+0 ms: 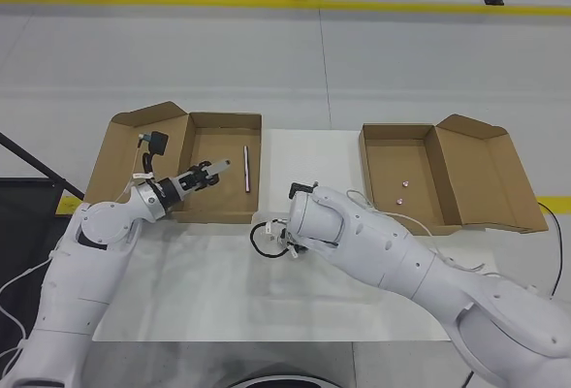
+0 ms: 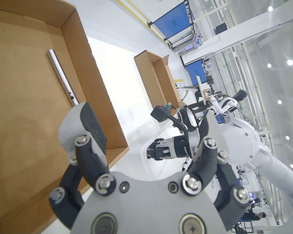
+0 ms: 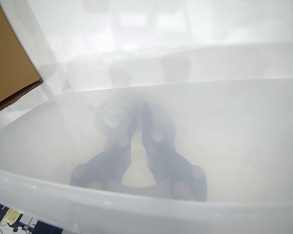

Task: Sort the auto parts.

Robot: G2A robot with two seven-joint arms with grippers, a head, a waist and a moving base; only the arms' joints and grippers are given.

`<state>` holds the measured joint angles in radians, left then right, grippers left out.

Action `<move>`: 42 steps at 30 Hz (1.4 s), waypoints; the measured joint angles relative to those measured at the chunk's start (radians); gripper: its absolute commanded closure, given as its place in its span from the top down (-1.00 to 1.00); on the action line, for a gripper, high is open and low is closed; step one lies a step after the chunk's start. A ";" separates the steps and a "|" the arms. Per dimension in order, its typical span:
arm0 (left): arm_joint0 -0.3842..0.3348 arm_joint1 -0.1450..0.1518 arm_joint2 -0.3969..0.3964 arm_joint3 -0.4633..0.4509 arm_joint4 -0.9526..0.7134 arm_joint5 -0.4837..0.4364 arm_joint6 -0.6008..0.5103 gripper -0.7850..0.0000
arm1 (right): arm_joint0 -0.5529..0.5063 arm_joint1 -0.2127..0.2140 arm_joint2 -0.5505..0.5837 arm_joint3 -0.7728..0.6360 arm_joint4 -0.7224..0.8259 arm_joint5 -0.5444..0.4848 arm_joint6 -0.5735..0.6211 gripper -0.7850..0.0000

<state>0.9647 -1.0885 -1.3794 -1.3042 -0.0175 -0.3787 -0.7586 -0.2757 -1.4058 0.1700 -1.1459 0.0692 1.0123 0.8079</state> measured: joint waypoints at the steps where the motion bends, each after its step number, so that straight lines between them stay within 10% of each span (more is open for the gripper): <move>1: -0.002 0.000 0.002 0.001 0.001 0.001 0.000 1.00 | 0.000 0.003 0.000 -0.004 0.001 0.000 0.000 -1.00; 23: 0.019 0.014 -0.039 0.000 -0.042 -0.003 0.010 1.00 | -0.084 0.264 0.213 -0.538 -0.180 -0.144 -0.094 -1.00; 42: 0.031 0.011 -0.038 -0.031 -0.104 0.024 0.024 1.00 | -0.099 0.243 0.229 -0.507 -0.182 -0.228 -0.145 -1.00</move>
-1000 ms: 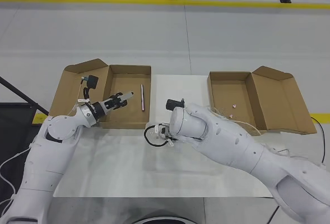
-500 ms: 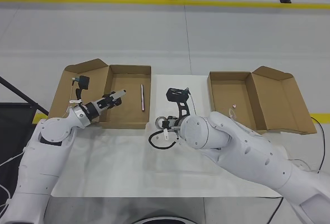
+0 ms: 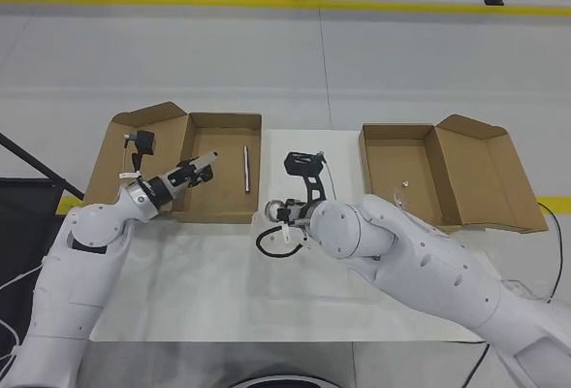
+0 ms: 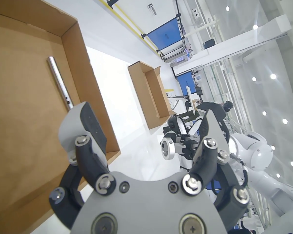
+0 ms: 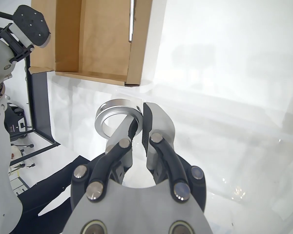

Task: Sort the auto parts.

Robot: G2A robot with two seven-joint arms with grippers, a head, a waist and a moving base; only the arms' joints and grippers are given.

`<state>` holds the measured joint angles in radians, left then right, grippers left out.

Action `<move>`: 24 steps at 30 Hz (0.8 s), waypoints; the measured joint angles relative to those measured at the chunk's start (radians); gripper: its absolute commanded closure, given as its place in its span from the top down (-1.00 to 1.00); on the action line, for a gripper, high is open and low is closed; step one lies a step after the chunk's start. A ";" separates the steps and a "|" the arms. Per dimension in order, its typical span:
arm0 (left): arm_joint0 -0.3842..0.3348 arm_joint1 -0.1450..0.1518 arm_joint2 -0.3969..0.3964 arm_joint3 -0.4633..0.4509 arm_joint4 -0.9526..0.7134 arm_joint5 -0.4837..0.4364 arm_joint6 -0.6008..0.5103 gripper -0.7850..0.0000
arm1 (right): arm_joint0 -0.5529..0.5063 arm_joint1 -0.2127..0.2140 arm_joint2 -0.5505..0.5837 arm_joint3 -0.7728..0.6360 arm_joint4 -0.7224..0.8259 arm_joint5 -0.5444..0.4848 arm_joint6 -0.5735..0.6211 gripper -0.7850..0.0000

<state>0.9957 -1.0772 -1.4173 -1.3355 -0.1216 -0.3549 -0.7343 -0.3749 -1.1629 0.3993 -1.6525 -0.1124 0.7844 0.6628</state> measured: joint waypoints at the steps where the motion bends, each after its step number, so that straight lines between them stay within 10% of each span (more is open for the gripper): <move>1: 0.000 0.000 0.001 -0.003 0.000 0.002 0.006 1.00 | 0.012 -0.010 -0.005 0.014 -0.001 -0.010 0.001 -1.00; 24: 0.203 0.024 -0.192 -0.126 -0.023 0.020 0.194 1.00 | 0.239 -0.491 -0.203 0.729 0.056 -0.208 -0.018 -1.00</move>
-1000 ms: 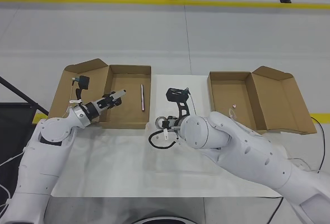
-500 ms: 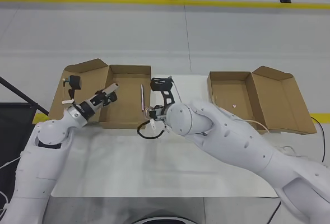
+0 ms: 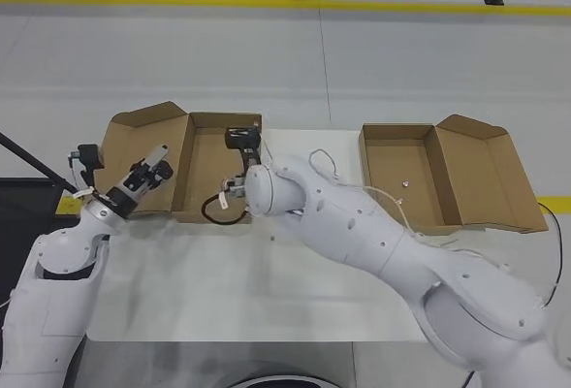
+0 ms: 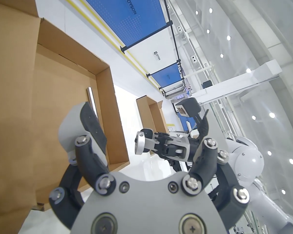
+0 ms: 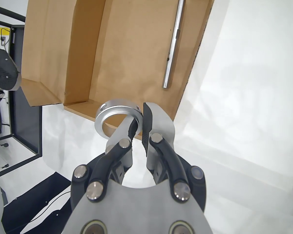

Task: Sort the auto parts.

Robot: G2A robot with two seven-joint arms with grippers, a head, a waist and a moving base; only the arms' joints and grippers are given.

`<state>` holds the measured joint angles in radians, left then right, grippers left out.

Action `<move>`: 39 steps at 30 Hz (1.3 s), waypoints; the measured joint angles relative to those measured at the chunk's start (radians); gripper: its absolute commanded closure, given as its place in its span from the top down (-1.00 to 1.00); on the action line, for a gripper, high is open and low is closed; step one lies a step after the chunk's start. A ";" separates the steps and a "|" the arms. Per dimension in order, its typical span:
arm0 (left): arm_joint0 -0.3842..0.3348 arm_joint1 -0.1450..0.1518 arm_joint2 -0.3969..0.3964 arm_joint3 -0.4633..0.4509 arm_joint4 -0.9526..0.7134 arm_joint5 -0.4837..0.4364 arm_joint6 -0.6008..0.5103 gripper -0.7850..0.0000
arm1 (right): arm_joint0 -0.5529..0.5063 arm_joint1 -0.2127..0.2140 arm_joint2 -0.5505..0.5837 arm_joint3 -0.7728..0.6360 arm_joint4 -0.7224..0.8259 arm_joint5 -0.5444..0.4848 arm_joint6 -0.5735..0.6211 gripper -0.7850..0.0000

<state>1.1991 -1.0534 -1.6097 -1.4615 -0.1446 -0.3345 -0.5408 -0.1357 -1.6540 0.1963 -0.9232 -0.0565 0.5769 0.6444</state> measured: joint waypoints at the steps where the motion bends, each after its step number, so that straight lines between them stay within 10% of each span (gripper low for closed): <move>1: 0.004 0.000 -0.003 -0.004 -0.001 0.001 0.000 1.00 | 0.000 -0.017 -0.002 0.027 0.001 -0.010 -0.003 -1.00; 6: 0.014 0.001 -0.007 -0.014 0.000 0.007 0.000 1.00 | -0.004 -0.103 -0.003 0.168 0.007 -0.025 -0.023 -1.00; 11: 0.013 0.001 -0.003 -0.014 0.003 0.011 -0.003 1.00 | -0.002 -0.166 0.005 0.287 0.008 -0.066 -0.017 -0.21; 21: 0.016 0.002 -0.005 -0.019 0.009 0.013 -0.005 1.00 | 0.006 -0.243 0.031 0.428 -0.010 -0.111 -0.012 -0.10; 33: 0.009 0.003 -0.004 -0.024 0.016 0.020 -0.005 1.00 | 0.048 -0.258 0.084 0.412 -0.088 -0.009 -0.107 0.76; 39: -0.001 0.005 -0.016 -0.013 0.032 0.035 0.017 1.00 | 0.011 -0.213 0.126 0.262 -0.159 0.114 -0.191 0.86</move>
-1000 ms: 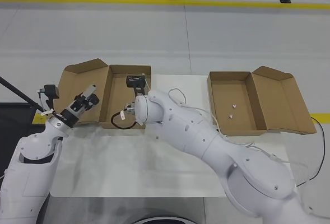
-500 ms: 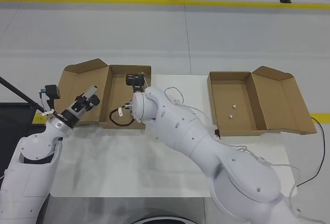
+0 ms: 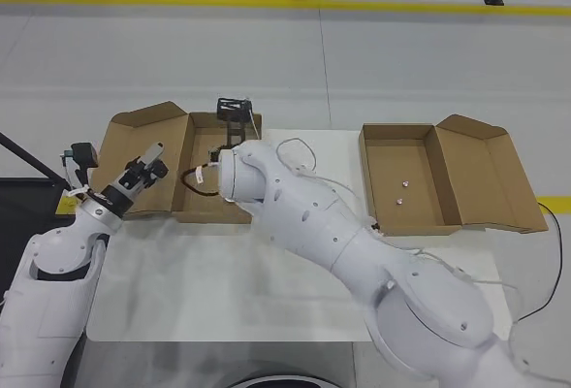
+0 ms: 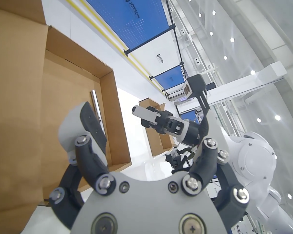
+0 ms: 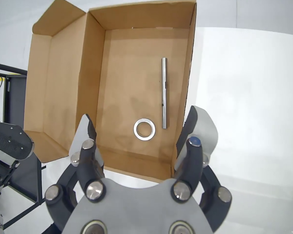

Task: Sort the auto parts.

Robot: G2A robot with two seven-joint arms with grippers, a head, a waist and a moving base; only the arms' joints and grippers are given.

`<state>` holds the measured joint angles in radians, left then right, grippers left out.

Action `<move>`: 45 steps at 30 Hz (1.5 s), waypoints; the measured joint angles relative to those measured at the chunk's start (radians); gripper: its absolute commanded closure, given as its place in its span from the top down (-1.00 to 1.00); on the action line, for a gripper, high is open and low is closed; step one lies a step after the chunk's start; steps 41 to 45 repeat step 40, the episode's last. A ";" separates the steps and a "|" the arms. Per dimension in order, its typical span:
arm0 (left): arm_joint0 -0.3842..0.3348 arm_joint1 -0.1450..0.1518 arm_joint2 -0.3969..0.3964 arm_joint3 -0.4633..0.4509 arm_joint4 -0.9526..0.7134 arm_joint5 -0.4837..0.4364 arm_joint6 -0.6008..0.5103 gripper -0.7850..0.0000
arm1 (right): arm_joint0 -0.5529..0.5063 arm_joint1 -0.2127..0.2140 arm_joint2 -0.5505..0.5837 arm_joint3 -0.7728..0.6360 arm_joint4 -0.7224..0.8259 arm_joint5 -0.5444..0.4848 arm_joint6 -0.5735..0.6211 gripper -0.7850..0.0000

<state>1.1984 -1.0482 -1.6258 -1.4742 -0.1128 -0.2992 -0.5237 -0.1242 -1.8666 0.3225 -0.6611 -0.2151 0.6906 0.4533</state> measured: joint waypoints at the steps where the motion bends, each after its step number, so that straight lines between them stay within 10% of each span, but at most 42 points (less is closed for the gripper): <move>1: -0.001 0.000 -0.001 0.001 0.004 0.003 0.003 1.00 | -0.011 0.011 0.008 -0.033 -0.014 0.023 -0.012 0.86; 13: -0.007 -0.001 0.017 -0.007 0.017 0.027 0.001 1.00 | -0.309 0.276 0.208 -0.685 -0.371 0.181 -0.001 0.93; 23: -0.007 -0.001 0.017 -0.007 0.017 0.027 0.001 1.00 | -0.795 0.514 0.652 -1.196 -0.650 -0.228 0.243 1.00; 35: -0.007 -0.001 0.017 -0.007 0.017 0.027 0.001 1.00 | -1.213 0.599 1.124 -1.317 -0.463 -0.791 0.226 1.00; 45: -0.007 -0.001 0.017 -0.007 0.017 0.027 0.001 1.00 | -1.212 0.599 1.123 -1.316 -0.463 -0.786 0.227 1.00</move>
